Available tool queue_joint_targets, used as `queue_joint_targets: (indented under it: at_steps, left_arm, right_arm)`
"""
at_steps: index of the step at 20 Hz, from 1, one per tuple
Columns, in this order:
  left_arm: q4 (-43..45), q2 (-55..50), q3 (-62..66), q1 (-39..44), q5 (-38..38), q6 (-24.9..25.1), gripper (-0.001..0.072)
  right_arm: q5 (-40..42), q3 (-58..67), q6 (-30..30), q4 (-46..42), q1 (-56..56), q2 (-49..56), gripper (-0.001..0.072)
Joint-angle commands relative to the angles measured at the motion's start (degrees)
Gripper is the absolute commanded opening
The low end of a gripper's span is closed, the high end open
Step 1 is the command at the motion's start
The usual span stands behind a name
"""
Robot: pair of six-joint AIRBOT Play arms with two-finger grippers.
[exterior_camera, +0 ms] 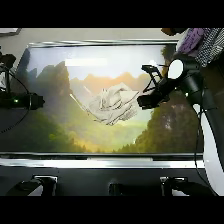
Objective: Fold the clothes and pants, and hang the long-sleeved shirts on hangers.
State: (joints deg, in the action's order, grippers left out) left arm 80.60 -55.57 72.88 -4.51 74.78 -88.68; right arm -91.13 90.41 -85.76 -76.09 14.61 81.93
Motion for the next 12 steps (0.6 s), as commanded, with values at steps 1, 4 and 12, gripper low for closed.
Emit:
queue_joint_targets:
  at_steps: [1, 4, 12]
  left_arm:
    - [0.0, 0.0, 0.0, 0.0, 0.0, 0.0, 0.0014]
    - [0.0, 0.0, 0.0, 0.0, 0.0, 0.0, 0.0014]
    - [0.0, 0.0, 0.0, 0.0, -9.2, 0.0, 0.0014]
  right_arm:
    - [0.0, 0.0, 0.0, 0.0, 0.0, 0.0, 0.0077]
    - [0.0, 0.0, 0.0, 0.0, 0.0, 0.0, 0.0077]
    - [2.7, 0.0, -0.1, 0.0, 0.1, 0.0, 0.0077]
